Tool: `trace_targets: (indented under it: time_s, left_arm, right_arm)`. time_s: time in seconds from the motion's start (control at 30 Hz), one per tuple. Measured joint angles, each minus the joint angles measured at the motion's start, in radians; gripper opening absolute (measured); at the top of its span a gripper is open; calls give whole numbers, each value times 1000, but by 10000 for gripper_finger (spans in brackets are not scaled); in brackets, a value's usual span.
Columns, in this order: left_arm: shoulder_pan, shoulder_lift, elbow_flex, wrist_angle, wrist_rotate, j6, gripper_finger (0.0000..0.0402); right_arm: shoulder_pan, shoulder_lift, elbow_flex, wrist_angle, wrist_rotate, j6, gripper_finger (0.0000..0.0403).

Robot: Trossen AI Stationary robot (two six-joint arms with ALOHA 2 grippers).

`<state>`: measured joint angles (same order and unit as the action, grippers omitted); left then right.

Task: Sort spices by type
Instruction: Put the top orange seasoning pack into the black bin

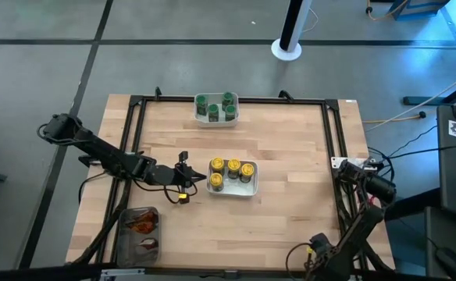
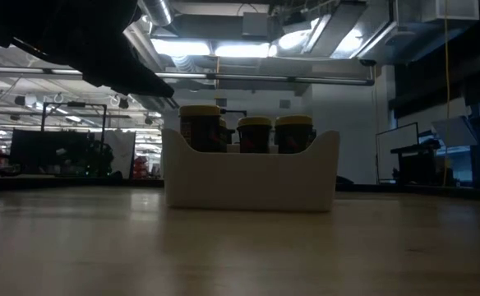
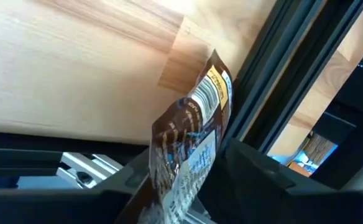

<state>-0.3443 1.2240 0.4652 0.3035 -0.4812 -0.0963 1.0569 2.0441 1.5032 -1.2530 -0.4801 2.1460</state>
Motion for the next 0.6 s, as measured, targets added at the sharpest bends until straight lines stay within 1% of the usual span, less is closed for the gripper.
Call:
trace_targets:
  time_s: [0.07, 0.13, 0.33, 0.37, 0.53, 0.6]
  left_arm:
    - [0, 0, 0, 0, 0, 0, 4]
    - [0, 0, 0, 0, 0, 0, 4]
    - [0, 0, 0, 0, 0, 0, 4]
    - [0, 0, 0, 0, 0, 0, 4]
    - [0, 0, 0, 0, 0, 0, 4]
    - [0, 0, 0, 2, 0, 0, 4]
  right_arm:
    - [5, 0, 0, 0, 3, 0, 152]
    - [6, 0, 0, -2, 10, -4, 127]
    - [37, 0, 0, 0, 33, -66, 28]
    - [41, -1, 0, 0, 35, -82, 18]
    - [50, -6, 0, -1, 51, -118, 21]
    - [49, -15, 2, -7, 97, -155, 16]
